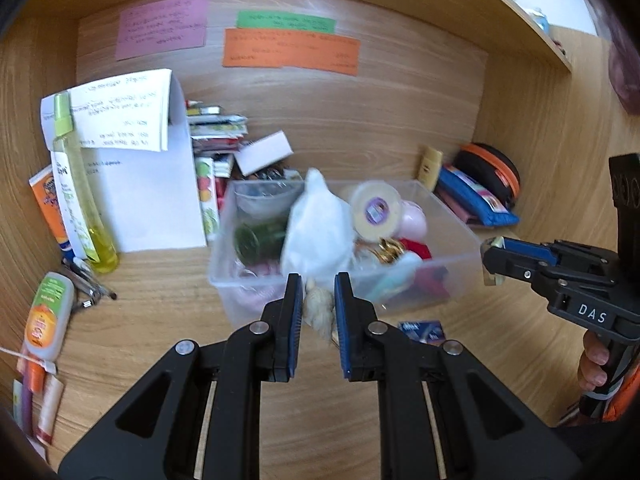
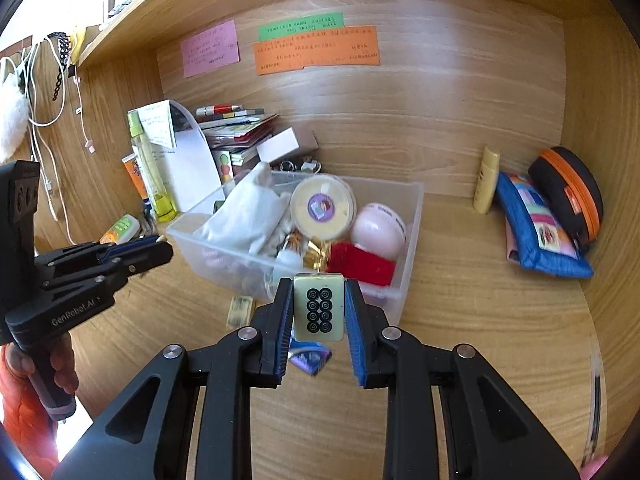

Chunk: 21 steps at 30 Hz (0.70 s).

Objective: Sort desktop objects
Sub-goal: 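Carry the seashell and dotted tile over the clear box, then lower the dotted tile into the clear box and open the right gripper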

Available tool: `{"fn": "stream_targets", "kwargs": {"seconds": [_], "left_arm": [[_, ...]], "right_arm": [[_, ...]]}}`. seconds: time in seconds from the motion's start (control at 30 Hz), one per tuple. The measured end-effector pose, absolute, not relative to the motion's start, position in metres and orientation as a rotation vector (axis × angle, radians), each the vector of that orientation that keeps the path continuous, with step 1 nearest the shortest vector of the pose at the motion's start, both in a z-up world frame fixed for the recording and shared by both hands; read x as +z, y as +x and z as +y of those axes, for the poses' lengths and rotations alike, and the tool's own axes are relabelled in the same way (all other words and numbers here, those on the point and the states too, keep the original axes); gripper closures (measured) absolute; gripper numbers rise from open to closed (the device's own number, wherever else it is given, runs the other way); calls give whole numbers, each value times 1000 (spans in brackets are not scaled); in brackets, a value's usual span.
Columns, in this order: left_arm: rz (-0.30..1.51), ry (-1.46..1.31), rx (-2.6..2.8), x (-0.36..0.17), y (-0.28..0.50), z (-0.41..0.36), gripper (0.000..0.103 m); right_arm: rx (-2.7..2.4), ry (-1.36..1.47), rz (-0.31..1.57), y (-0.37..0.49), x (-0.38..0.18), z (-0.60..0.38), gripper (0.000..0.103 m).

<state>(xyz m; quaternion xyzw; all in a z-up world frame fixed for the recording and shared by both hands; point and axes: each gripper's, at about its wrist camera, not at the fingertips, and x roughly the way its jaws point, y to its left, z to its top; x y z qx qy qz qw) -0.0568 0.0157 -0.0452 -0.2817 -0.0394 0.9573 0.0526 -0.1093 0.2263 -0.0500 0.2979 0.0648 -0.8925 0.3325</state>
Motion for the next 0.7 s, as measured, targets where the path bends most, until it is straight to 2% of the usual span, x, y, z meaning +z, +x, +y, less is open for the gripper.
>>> {"fn": "stream_targets", "kwargs": {"seconds": [0.4, 0.6, 0.7], "left_arm": [[-165, -861, 2938, -44, -96, -12, 88], [-168, -907, 2866, -54, -84, -14, 88], [-146, -956, 2810, -64, -76, -8, 83]], "right_arm": [[-2345, 821, 178, -152, -53, 203, 81], [-2348, 865, 184, -167, -62, 196, 81], [-2345, 885, 181, -172, -65, 194, 81]]}}
